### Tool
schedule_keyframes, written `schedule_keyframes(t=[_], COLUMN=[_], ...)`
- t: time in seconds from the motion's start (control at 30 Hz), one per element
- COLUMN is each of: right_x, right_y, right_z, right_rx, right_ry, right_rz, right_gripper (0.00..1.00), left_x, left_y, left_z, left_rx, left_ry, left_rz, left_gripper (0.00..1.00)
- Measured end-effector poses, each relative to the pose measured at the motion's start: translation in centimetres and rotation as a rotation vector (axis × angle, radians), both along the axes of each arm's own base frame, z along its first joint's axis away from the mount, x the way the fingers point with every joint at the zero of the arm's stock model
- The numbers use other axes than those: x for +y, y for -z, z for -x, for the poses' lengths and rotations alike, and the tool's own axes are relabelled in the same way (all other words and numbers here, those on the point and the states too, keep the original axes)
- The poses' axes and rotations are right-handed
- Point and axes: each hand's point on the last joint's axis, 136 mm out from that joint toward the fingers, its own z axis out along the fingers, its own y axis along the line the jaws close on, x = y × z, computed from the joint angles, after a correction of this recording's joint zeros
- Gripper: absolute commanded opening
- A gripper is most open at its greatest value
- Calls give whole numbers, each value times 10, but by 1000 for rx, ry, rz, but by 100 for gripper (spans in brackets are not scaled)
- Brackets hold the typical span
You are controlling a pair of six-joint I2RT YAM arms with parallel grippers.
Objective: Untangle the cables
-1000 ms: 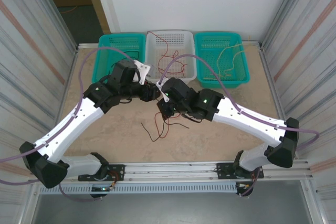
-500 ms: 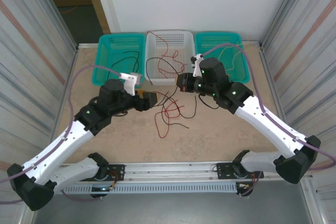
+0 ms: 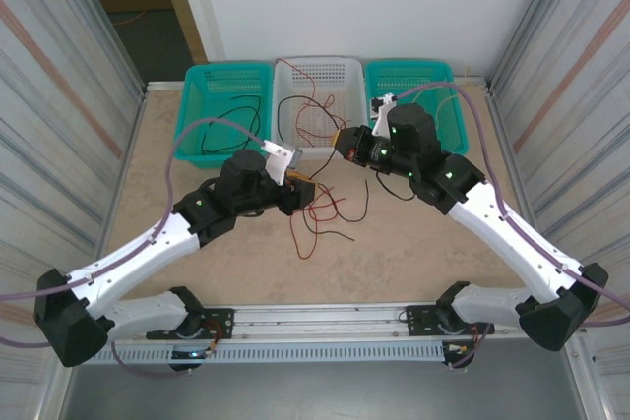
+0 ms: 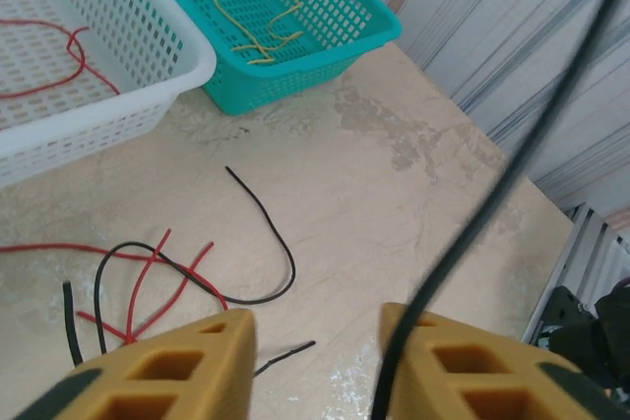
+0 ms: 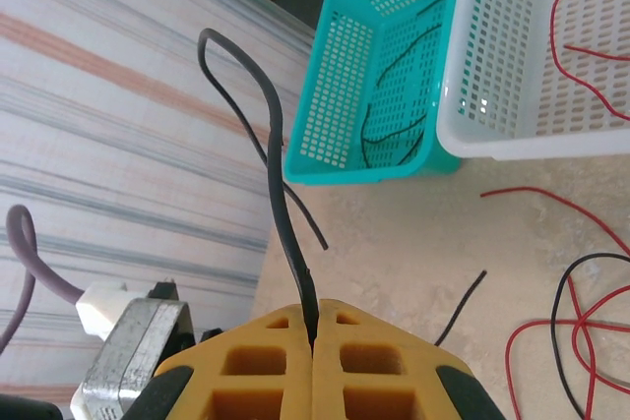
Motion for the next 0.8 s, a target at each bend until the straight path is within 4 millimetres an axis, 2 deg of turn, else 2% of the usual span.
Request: schedule_keyframes(t=[0.2, 0.3, 0.33, 0.47, 0.53, 0.63, 0.8], right_x=[-6, -8, -7, -10, -16, -34, -58], right_y=[-4, -3, -3, 1, 8, 25, 70], right_z=[-6, -8, -8, -10, -12, -18, -20], right_rx=[12, 19, 20, 35, 55, 103, 200], right_ry=[27, 36, 36, 50, 72, 127, 185], right_rz=[-43, -50, -51, -46, -26, 21, 102], right_gripper=[0, 6, 11, 48, 54, 57, 56], left_x=[1, 2, 2, 9, 16, 29, 77], left_y=[-13, -16, -16, -13, -16, -33, -67], left_z=[2, 2, 2, -5, -11, -31, -97], left_rx=[-29, -32, -29, -33, -32, -59, -116], left_ry=[-1, -5, -9, -60, -101, -183, -392], left_rz=[37, 49, 50, 19, -16, -64, -119], left_gripper=[3, 0, 0, 0, 0, 0, 0])
